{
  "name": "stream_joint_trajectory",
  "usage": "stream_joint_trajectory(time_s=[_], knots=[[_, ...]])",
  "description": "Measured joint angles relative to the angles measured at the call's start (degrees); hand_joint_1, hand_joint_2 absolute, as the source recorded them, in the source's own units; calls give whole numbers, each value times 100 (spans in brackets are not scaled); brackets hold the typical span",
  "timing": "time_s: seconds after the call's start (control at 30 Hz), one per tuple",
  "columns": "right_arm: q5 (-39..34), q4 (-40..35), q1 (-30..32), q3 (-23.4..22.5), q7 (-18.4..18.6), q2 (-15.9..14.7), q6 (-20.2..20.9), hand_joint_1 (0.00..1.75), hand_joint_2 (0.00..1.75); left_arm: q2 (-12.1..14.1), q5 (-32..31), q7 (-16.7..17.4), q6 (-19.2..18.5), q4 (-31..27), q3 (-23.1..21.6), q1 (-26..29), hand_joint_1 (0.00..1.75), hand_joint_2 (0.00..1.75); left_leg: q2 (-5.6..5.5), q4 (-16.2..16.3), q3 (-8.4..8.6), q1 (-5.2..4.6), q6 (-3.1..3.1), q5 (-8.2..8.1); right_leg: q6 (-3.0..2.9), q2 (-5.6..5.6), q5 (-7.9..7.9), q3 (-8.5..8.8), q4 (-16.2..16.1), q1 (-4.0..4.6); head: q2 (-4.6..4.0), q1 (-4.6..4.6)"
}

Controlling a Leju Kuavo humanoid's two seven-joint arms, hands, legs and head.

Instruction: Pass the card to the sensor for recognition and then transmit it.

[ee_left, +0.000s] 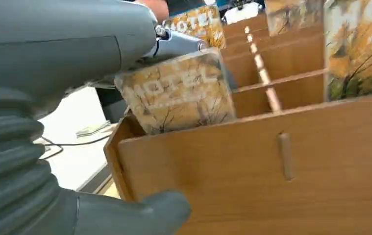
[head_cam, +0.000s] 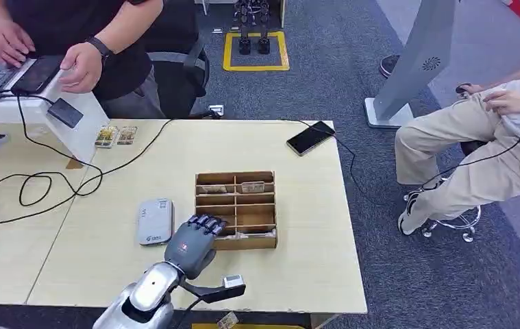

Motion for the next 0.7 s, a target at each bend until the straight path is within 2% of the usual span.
stream_joint_trajectory(time_s=[0.07, 0.1, 0.13, 0.37, 0.4, 0.53, 0.57, 0.6, 0.67, 0.7], knots=[[-9, 0, -1, 13, 0, 0, 0, 0, 175, 24, 31, -13, -17, 9, -33, -13, 110, 175, -1, 0, 0, 0, 0, 0, 0, -1, -1, 0, 0, 0, 0, -2], [-11, 0, -2, 22, 0, 0, 0, 0, 175, 35, 61, -24, -26, 13, -41, -17, 136, 175, -1, 0, -1, 0, 0, 0, 0, -1, -1, 0, 0, 0, 0, 0], [-13, 0, 0, 37, 0, 0, 0, 0, 175, 48, 76, -33, -33, 17, -46, -24, 148, 175, 0, 0, -1, 0, 0, -1, 0, -1, -1, -1, 0, 0, 0, 0], [-15, 0, 3, 94, 0, 0, 0, 0, 175, 57, 151, -9, 0, 17, -61, -53, 175, 175, -1, -1, 1, 0, 0, 0, 0, -2, -1, 1, 0, 0, 0, -2], [-15, 0, 4, 96, 0, 0, 0, 0, 175, 61, 149, -4, 17, 17, -63, -54, 168, 175, -2, -1, 1, 0, 0, 0, 0, -2, -1, 3, 0, 0, 0, 0], [-33, 0, 6, 107, 0, 0, 0, 0, 175, 70, 127, 70, 116, 17, -72, -46, 168, 175, -2, 0, 2, 0, -1, 0, 0, -2, 0, 3, 0, 0, 0, 0], [-42, 0, 7, 107, 0, 0, 0, 0, 175, 70, 118, 88, 129, 17, -72, -41, 45, 175, -1, 0, 2, 0, -1, 0, 0, -2, 0, 4, 0, 0, 0, 0], [-44, 0, 9, 109, 0, 0, 0, 0, 175, 70, 114, 103, 147, 17, -72, -42, 0, 175, -1, 0, 3, 0, -1, 0, 0, -2, 0, 4, 0, 0, 0, 0], [-48, 0, 11, 114, 0, 0, 0, 0, 175, 70, 72, 138, 219, 17, -72, -33, 0, 175, -1, 0, 2, 0, -1, 0, 0, -2, 0, 4, 0, 0, 0, 0], [-52, 0, 13, 125, 0, 0, 0, 0, 175, 70, 13, 204, 370, 15, -72, 2, 0, 175, 0, 0, 2, 0, -1, 0, 0, -1, 0, 2, 0, 0, 0, 0]])
